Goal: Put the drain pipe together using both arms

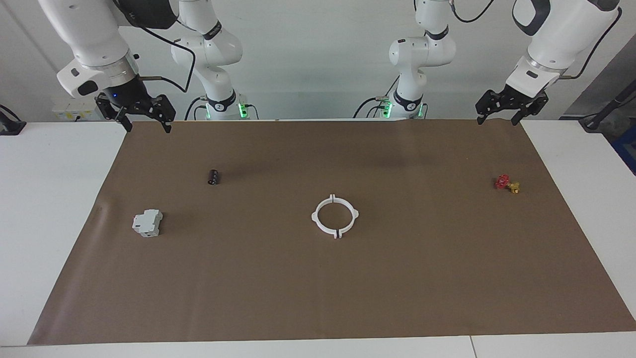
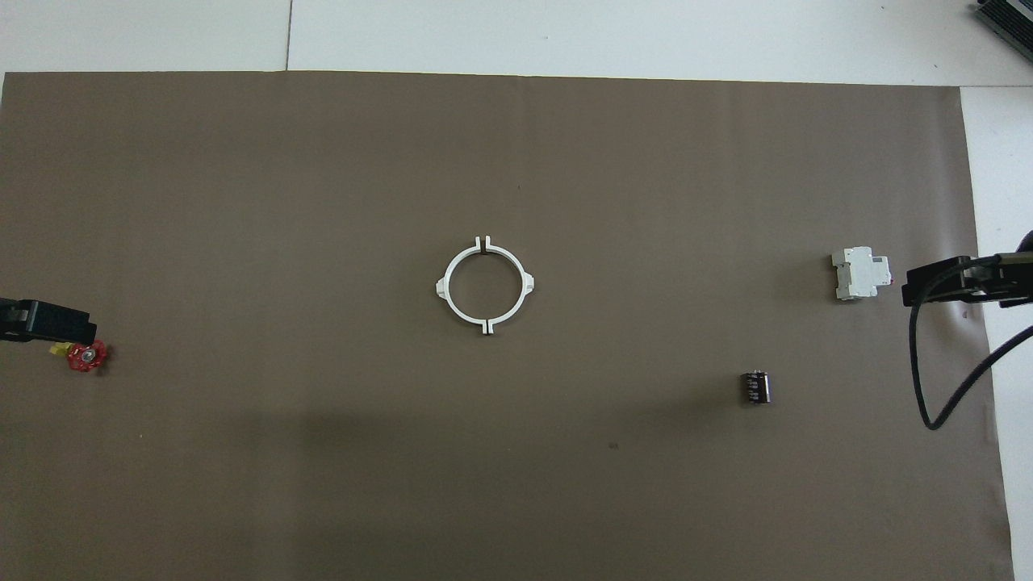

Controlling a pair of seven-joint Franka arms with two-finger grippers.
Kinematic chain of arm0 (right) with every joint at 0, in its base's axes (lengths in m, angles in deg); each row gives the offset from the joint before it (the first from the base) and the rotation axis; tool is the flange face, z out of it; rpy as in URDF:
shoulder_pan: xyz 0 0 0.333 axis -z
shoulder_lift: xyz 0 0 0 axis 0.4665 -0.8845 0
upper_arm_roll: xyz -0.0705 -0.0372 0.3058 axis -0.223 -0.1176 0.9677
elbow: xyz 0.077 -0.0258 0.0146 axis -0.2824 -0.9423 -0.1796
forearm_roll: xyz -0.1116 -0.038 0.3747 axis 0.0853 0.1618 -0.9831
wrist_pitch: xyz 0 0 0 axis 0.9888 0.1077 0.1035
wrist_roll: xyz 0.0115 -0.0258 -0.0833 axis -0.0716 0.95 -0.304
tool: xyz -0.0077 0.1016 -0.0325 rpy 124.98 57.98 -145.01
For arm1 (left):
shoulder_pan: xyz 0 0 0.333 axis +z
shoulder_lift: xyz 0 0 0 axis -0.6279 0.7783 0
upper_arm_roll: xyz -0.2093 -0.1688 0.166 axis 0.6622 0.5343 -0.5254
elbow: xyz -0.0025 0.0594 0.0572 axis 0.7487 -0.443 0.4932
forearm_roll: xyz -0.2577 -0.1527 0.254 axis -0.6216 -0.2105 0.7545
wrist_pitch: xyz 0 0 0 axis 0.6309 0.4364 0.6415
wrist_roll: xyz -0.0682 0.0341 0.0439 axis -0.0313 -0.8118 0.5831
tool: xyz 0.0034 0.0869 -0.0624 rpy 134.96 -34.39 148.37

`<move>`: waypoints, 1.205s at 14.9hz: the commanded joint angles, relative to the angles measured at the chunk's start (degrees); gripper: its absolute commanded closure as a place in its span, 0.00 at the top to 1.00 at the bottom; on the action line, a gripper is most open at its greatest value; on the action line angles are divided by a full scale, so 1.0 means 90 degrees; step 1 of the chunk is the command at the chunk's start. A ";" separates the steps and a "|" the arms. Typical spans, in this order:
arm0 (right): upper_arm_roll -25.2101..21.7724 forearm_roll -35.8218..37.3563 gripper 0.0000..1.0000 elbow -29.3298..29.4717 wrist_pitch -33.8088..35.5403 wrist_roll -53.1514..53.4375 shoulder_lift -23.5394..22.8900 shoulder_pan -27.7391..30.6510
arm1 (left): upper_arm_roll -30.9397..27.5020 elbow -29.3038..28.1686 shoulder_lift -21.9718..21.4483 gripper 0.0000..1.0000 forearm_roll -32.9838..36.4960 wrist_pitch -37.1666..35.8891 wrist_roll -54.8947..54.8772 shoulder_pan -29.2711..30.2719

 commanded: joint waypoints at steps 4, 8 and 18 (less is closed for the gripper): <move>0.0027 -0.0046 1.00 -0.0052 0.0034 -0.0139 0.0105 0.0077 | 0.0051 -0.0212 -0.0188 1.00 0.0057 0.0211 -0.0002 -0.0076; 0.0027 -0.0046 1.00 -0.0052 0.0034 -0.0139 0.0105 0.0067 | 0.0286 -0.0231 -0.0188 1.00 0.0047 0.0211 0.0008 -0.0193; 0.0027 -0.0046 1.00 -0.0052 0.0034 -0.0139 0.0105 0.0077 | 0.0276 -0.0241 -0.0178 1.00 0.0037 0.0436 0.0008 -0.0155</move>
